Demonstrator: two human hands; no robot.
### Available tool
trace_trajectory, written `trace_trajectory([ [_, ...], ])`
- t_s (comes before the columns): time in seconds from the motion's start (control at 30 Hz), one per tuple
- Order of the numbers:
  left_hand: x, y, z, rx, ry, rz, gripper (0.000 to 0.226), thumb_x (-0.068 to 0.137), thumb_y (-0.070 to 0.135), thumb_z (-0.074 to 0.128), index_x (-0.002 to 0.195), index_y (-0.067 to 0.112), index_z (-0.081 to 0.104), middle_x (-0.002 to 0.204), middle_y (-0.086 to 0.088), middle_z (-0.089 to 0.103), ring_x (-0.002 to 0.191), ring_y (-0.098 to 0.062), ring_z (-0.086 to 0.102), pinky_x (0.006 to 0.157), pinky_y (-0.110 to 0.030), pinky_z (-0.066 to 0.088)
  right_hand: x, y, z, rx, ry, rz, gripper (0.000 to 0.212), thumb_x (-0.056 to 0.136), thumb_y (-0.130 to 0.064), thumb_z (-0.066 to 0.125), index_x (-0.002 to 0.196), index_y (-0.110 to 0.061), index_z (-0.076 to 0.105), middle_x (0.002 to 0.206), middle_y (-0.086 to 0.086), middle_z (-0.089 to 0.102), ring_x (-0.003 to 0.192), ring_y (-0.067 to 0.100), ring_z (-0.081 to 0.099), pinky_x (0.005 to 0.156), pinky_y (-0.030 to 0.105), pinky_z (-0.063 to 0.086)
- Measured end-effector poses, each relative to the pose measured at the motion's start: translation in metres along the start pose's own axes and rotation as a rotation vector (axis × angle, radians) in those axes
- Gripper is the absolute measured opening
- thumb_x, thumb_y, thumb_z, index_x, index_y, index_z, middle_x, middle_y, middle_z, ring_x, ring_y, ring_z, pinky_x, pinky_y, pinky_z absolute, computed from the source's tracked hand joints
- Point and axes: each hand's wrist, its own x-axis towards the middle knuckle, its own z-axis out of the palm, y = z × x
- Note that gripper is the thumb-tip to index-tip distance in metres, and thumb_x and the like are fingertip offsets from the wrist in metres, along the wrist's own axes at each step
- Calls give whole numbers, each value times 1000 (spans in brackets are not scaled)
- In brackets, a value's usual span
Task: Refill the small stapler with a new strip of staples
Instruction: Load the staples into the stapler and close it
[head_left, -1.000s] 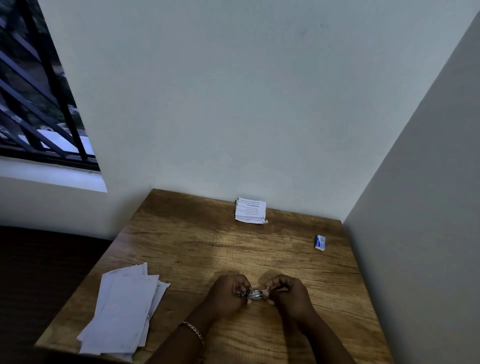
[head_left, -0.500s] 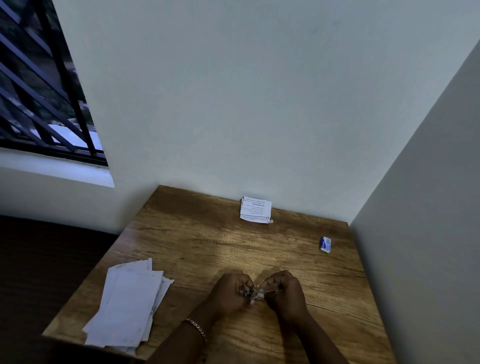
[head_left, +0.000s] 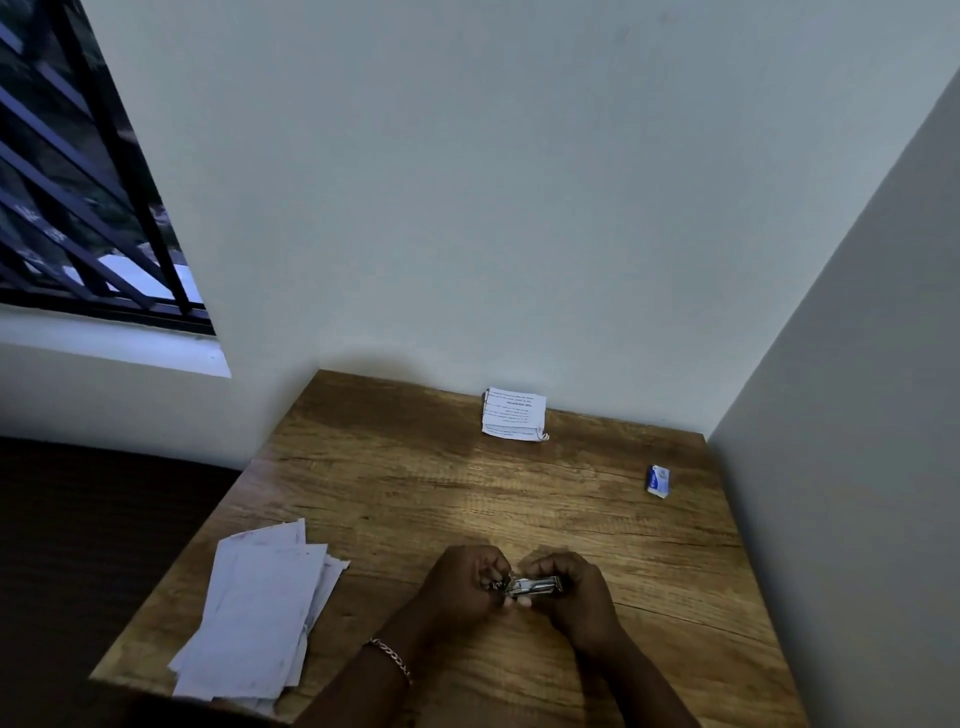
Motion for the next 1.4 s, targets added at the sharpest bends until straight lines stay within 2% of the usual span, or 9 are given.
trace_trajectory([
  [0.17,0,2,0,-14,-15,-9,22,62,4,77,81,14,71,80,-3,69,72,-10,62,67,-26,48,-4,3,-3,18,144,46,32,62,4,78,81,-22,75,104,-2,62,104,16,60,89,34,52],
  [0.33,1,5,-1,17,-17,-15,22,61,3,76,80,11,72,78,-3,68,71,-11,63,66,-24,48,-4,-11,6,-398,39,-91,13,74,-18,72,82,-27,78,113,-8,54,106,13,45,91,31,43],
  [0.63,-4,9,-1,2,5,0,35,59,10,76,85,25,59,73,1,70,65,-13,65,61,-26,49,-9,-19,-6,-509,-98,-203,27,81,-23,63,93,-45,74,121,-15,50,111,8,41,92,33,40],
  [0.77,-6,10,-2,12,19,2,41,59,11,73,90,28,53,69,5,70,70,-21,69,59,-27,50,-6,-15,-12,-580,0,-152,17,77,-23,67,88,-31,77,114,-10,55,105,13,47,87,32,43],
  [0.9,-6,10,-3,44,13,13,33,59,14,75,81,31,57,73,5,70,72,-15,69,66,-31,54,-8,1,-29,-269,192,14,10,79,-7,68,75,-15,73,92,2,64,83,19,60,75,29,50],
  [1.03,-7,12,0,5,-19,1,31,61,11,79,76,30,60,72,9,65,66,-1,62,66,-25,52,-10,-1,-24,88,118,245,5,85,-16,70,89,-19,71,75,2,67,62,13,56,60,25,45],
  [1.2,-11,15,6,-224,-96,-83,10,75,12,77,83,9,72,75,-14,68,66,-14,59,63,-29,45,-10,-3,-13,192,110,272,23,77,8,68,73,-14,71,74,-1,67,57,3,53,60,20,39],
  [1.3,-18,16,13,-372,-132,-137,19,75,12,76,94,9,74,91,-22,75,70,-15,63,59,-24,47,-15,-3,-11,311,96,305,25,76,13,68,69,-10,75,74,0,75,57,6,62,54,20,45],
  [1.4,-19,19,14,-408,-223,-138,32,69,20,83,99,13,74,102,-14,76,88,-21,70,74,-27,55,-17,-1,-9,393,60,321,22,78,13,64,75,-4,79,85,7,80,79,17,75,63,21,55],
])
